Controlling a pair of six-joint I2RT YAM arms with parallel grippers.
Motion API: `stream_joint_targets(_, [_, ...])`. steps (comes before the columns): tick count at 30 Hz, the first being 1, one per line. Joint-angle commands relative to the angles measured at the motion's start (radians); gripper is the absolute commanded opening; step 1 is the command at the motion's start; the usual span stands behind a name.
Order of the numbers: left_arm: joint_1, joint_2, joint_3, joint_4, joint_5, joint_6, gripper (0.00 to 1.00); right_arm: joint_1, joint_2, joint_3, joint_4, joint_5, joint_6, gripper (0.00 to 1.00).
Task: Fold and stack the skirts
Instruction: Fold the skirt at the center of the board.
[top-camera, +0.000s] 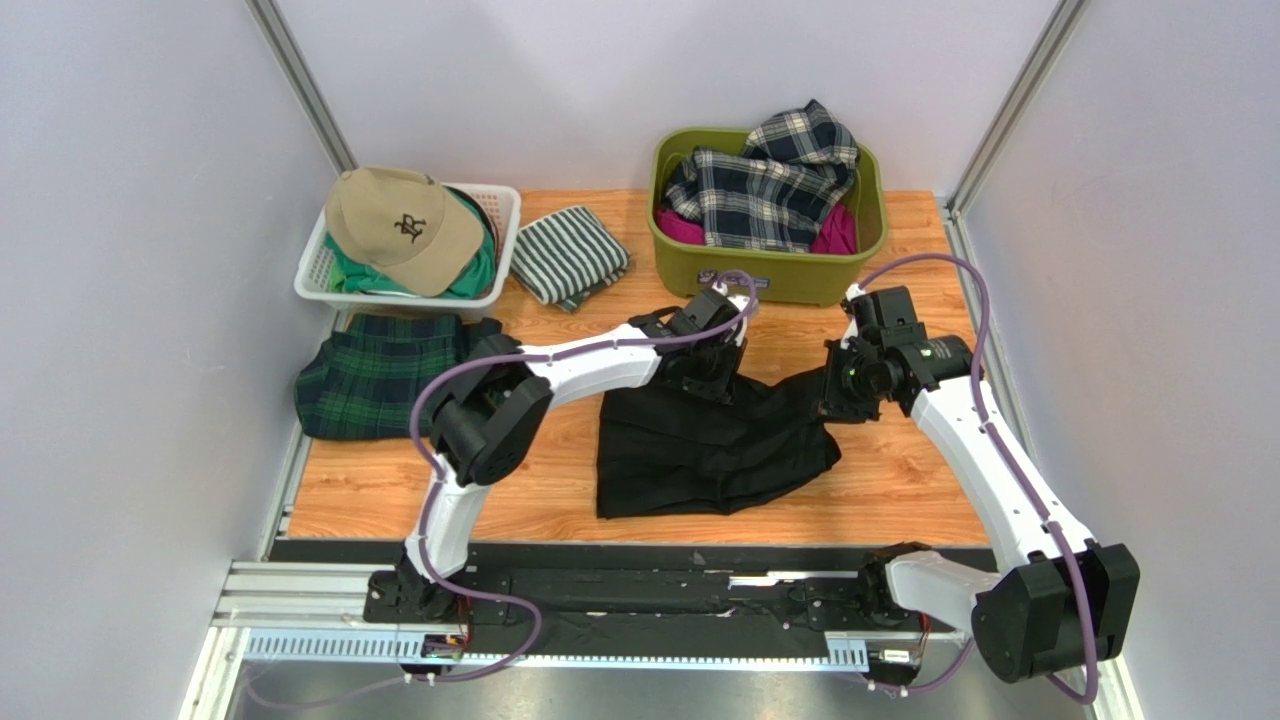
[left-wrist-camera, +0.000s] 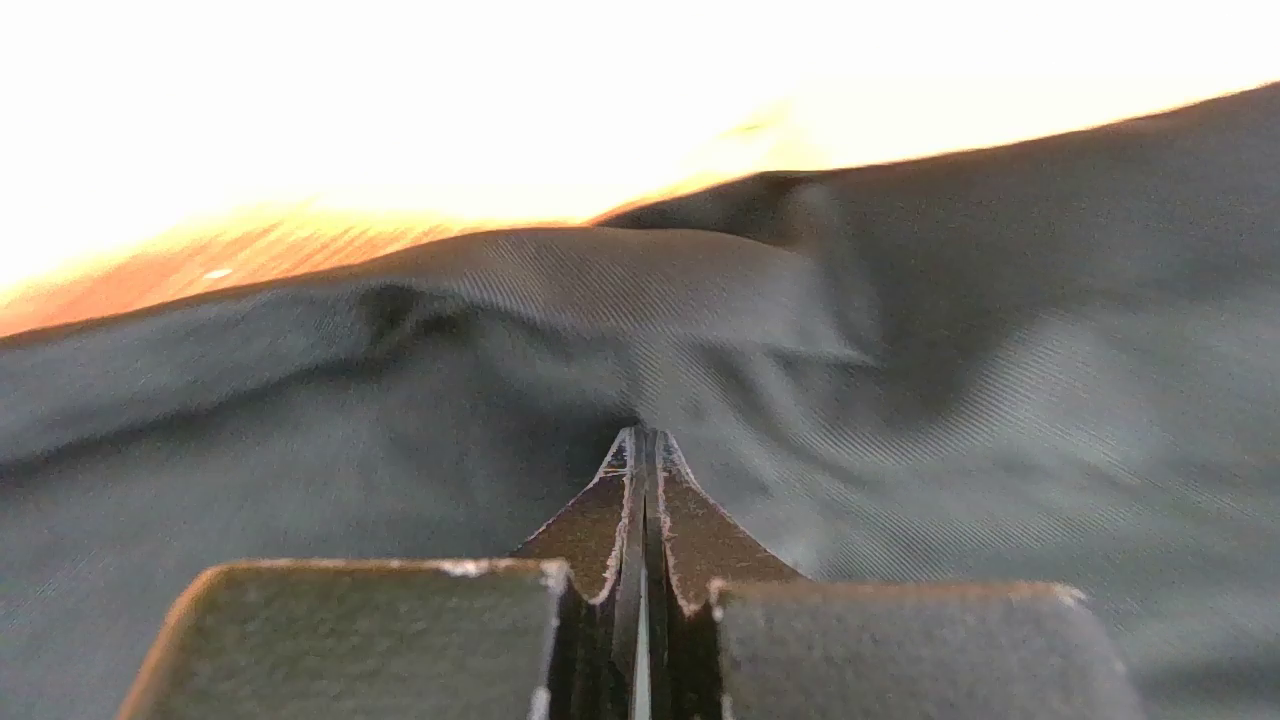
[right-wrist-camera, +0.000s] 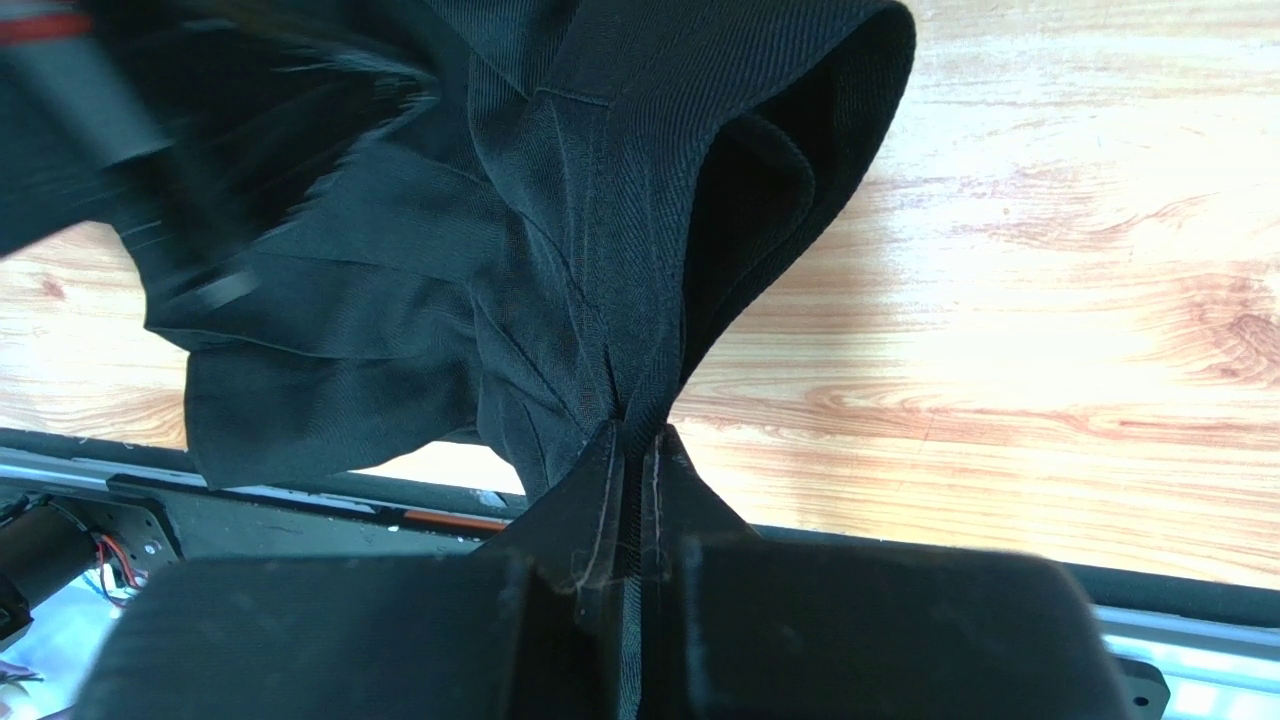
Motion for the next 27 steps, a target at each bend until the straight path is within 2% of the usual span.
stream_joint_targets(1, [-0.004,0.077,0.045,-0.038,-0.015,0.012,0.00,0.004,-0.023,0.057,0.051,-0.006,-0.016,0.00])
stream_joint_targets(7, [-0.004,0.097,0.048,-0.025,0.046,-0.002,0.00,0.005,-0.006,0.065,0.075,-0.024,0.010,0.00])
stream_joint_targets(11, [-0.003,-0.028,0.016,-0.010,0.060,0.004,0.00,0.005,0.017,0.090,0.048,-0.003,0.019,0.00])
stream_joint_targets(14, [-0.003,-0.168,-0.046,-0.009,0.026,0.013,0.22,0.004,0.015,0.102,0.034,0.028,0.021,0.00])
stream_joint_targets(15, [-0.003,-0.208,-0.071,0.001,0.011,0.013,0.36,0.004,0.017,0.105,0.032,0.034,0.024,0.00])
stream_joint_targets(18, [0.008,-0.366,-0.191,0.004,-0.040,-0.008,0.52,0.004,0.009,0.105,0.026,0.054,0.024,0.00])
stream_joint_targets(21, [0.052,-0.512,-0.344,0.008,-0.049,-0.065,0.85,0.004,0.009,0.106,0.025,0.055,0.019,0.00])
stream_joint_targets(22, [0.089,-0.545,-0.388,0.017,-0.043,-0.093,0.91,0.004,0.006,0.106,0.023,0.055,0.021,0.00])
stream_joint_targets(23, [0.108,-0.603,-0.477,0.024,-0.040,-0.107,0.96,0.005,0.006,0.106,0.025,0.057,0.021,0.00])
stream_joint_targets(27, [0.178,-0.705,-0.642,0.021,-0.038,-0.153,0.97,0.005,0.014,0.109,0.026,0.057,0.024,0.00])
